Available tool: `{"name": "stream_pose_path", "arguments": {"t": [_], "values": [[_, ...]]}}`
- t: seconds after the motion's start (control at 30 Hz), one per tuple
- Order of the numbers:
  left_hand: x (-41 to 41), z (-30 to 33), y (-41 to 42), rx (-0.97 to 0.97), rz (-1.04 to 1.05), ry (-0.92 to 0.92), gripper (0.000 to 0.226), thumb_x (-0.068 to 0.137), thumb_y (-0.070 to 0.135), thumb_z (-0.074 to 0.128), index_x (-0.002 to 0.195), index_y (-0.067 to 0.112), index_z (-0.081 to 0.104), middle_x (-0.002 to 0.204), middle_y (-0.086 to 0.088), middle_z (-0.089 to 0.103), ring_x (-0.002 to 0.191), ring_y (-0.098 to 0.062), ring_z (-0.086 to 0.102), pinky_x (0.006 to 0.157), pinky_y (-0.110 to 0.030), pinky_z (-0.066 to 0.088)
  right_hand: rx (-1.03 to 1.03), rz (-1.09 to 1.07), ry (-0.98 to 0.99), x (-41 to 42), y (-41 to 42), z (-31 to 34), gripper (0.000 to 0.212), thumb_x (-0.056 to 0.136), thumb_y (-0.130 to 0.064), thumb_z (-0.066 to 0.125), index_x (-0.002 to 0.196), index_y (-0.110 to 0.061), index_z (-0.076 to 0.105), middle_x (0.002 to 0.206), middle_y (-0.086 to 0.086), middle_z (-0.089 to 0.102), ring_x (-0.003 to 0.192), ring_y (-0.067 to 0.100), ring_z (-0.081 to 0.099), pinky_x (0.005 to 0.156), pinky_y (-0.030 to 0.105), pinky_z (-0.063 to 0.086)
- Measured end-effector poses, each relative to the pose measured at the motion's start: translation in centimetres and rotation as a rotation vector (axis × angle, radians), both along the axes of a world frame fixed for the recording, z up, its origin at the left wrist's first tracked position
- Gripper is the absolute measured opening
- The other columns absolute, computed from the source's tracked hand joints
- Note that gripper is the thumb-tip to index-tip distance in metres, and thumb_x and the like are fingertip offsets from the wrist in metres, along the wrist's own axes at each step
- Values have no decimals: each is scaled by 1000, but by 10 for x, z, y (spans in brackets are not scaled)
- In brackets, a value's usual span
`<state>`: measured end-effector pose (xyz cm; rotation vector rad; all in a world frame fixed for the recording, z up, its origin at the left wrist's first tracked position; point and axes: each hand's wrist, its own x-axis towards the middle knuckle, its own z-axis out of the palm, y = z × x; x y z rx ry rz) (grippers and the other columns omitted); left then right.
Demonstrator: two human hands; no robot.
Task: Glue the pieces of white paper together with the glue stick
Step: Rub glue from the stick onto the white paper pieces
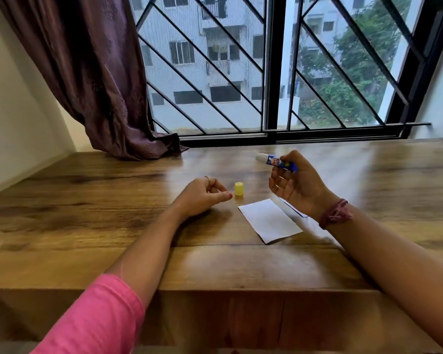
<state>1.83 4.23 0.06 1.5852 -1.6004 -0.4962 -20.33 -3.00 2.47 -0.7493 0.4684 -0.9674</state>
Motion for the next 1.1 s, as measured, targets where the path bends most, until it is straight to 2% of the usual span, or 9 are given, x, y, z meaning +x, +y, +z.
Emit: {"name": "stream_pose_path", "arguments": {"t": [0.2, 0.37, 0.47, 0.53, 0.63, 0.8, 0.93, 1.03, 1.1], "values": [[2, 0, 4, 71, -46, -33, 21, 82, 32, 74, 90, 14, 68, 59, 11, 60, 49, 5, 54, 48, -8, 40, -117, -10, 163, -13, 29, -7, 11, 83, -14, 62, 77, -6, 67, 56, -1, 49, 52, 8, 53, 72, 38, 59], [1, 1, 6, 68, -68, -42, 20, 85, 29, 71, 93, 12, 67, 62, 6, 60, 50, 4, 54, 50, -8, 41, -263, -50, 366, -11, 43, -19, 12, 83, -15, 63, 84, -4, 67, 59, -1, 44, 52, 7, 47, 74, 36, 58], [0, 2, 7, 53, -84, -46, 16, 90, 28, 64, 98, 14, 66, 73, 0, 64, 56, 5, 57, 53, -8, 43, -372, 7, 486, -14, 43, -23, 25, 84, -15, 62, 94, 8, 63, 70, 8, 44, 55, 9, 47, 74, 32, 57], [0, 2, 9, 49, -114, -37, 13, 92, 24, 61, 100, 17, 67, 79, -6, 65, 62, 4, 59, 58, -8, 45, -437, 86, 560, -20, 42, -22, 24, 84, -16, 62, 95, 5, 64, 76, 12, 45, 57, 9, 46, 70, 29, 56], [-3, 3, 11, 47, -187, -73, 12, 92, 19, 61, 101, 20, 69, 74, -6, 59, 63, -2, 56, 61, -9, 44, -460, 234, 625, -35, 42, -16, 14, 75, -19, 64, 80, -10, 73, 67, 6, 51, 56, 8, 48, 62, 26, 55], [-10, 1, 11, 61, -315, -115, 10, 88, 20, 67, 97, 21, 71, 64, 0, 55, 58, -7, 47, 58, -17, 38, -419, 380, 663, -55, 37, -9, 13, 75, -12, 59, 82, -8, 69, 72, 11, 48, 60, 14, 44, 56, 26, 53], [-13, 0, 8, 61, -306, -132, 21, 80, 32, 76, 86, 14, 68, 51, 12, 47, 48, -3, 41, 49, -14, 32, -420, 328, 598, -52, 35, -1, 10, 81, -10, 56, 84, -6, 66, 68, 7, 54, 57, 12, 49, 54, 24, 53], [-13, -1, 8, 76, -296, -158, 31, 75, 42, 77, 74, 15, 62, 50, 14, 44, 48, -5, 39, 47, -14, 32, -564, 227, 652, -42, 36, 3, 11, 80, -16, 58, 83, -10, 66, 60, -2, 56, 53, 8, 48, 49, 21, 48], [-14, 0, 8, 83, -295, -192, 35, 73, 48, 77, 65, 21, 56, 49, 16, 43, 48, -4, 38, 48, -14, 32, -671, 136, 707, -32, 40, -1, 14, 76, -22, 59, 78, -10, 66, 61, 3, 51, 52, 10, 43, 44, 20, 39]]}}
